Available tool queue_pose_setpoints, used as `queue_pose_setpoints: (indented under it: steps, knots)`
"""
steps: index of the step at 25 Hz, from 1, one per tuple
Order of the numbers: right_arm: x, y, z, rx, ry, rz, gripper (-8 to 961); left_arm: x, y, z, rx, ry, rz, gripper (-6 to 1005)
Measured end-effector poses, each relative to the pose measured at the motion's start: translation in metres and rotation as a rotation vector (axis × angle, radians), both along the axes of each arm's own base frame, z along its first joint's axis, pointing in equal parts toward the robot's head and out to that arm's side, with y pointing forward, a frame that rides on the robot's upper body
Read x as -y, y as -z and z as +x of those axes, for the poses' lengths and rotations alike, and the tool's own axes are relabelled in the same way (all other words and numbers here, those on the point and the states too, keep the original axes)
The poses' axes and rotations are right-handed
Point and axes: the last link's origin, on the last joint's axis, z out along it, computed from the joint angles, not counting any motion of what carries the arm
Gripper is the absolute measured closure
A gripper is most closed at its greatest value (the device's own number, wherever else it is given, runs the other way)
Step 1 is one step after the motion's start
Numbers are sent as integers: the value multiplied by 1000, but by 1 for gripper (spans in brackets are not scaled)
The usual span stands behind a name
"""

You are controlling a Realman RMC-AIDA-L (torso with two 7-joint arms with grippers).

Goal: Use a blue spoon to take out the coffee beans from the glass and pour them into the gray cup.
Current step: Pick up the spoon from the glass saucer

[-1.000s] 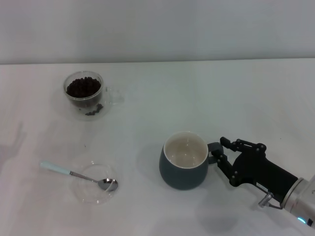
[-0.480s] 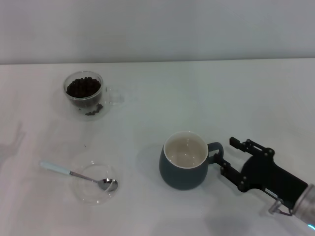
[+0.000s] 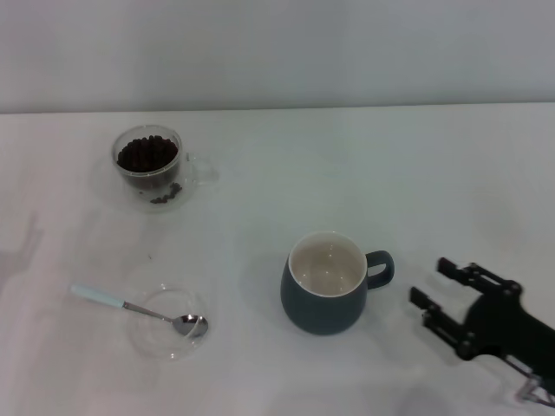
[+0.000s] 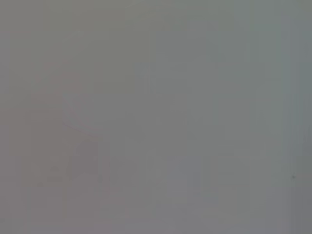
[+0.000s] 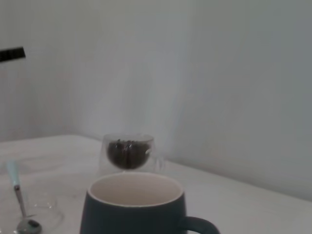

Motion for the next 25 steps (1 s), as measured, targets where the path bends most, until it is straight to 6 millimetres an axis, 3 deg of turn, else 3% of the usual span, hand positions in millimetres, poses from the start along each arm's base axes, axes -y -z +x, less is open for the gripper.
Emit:
queue_pose_setpoints:
  steps: [7, 12, 25]
  knots:
    - [24, -42, 20, -85, 50, 149, 370, 4, 2, -2, 33, -4, -12, 111]
    - [28, -74, 30, -105, 85, 314, 370, 10, 5, -4, 112, 4, -40, 111]
    - [-10, -134, 34, -83, 36, 519, 370, 58, 28, -9, 817, 83, -309, 112]
